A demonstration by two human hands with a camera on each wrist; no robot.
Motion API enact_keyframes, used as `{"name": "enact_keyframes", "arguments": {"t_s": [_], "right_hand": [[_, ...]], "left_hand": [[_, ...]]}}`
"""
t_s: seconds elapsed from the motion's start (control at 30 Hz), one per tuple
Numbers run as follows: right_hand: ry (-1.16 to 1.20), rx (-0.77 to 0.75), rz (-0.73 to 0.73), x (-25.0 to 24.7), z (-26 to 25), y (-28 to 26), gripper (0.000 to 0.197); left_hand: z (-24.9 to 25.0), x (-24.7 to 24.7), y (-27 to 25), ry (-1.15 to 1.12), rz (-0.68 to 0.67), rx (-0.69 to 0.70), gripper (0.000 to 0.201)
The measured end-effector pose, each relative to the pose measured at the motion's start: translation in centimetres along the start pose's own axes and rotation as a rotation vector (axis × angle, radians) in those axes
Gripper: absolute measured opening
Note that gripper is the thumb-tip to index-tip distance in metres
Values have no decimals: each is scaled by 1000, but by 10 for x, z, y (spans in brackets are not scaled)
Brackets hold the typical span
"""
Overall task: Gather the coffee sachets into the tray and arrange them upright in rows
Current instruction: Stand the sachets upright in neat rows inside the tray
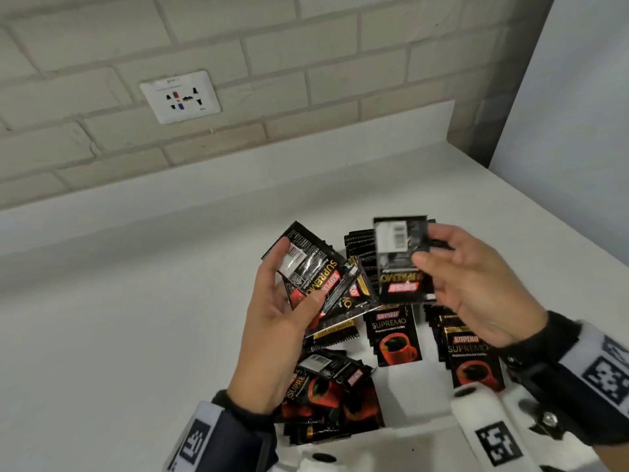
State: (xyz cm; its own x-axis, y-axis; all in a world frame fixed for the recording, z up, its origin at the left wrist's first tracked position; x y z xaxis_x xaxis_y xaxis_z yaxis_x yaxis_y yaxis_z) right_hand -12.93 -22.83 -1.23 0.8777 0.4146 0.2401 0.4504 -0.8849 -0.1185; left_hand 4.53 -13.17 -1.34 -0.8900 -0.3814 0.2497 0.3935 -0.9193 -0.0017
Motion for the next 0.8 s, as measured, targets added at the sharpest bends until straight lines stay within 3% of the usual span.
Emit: {"name": "enact_keyframes", "arguments": {"t_s": [0.17, 0.23, 0.33, 0.4, 0.47, 0.63, 0.8], "right_hand": [[101, -192, 75, -17, -32, -5, 50], [60, -215, 3, -10, -39, -8, 51], [-27, -135, -171, 13, -30, -10, 57], [-191, -102, -233, 30, -21, -9, 44], [-296, -104, -216, 38, -14, -5, 29], [-252, -49, -177, 37, 1, 4, 16], [-168, -78, -73, 23, -6, 6, 33]], "left_hand": [[-2, 1, -1, 48, -33, 22, 78], [-4, 4, -2, 59, -64, 5, 83], [-3, 13, -2, 100, -120, -4, 91], [-1, 22, -2, 106, -162, -14, 92], [0, 28, -4, 113, -194, -27, 94], [0, 30, -8, 140, -205, -49, 96], [-3, 27, -9, 207, -199, -74, 96]]}}
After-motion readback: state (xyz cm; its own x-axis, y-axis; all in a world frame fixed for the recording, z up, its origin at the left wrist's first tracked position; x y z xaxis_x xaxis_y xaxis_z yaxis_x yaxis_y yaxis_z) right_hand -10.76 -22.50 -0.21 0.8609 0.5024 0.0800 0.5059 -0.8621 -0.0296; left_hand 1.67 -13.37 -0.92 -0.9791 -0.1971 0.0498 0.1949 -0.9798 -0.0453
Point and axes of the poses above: each hand's wrist, its own y-axis towards the middle knuckle, its own x-axis out of the palm, z = x × y, the point moved 8 cm from there along y, towards the middle knuckle, and after that the axes turned 1 degree about -y, right-handed, at the moved point
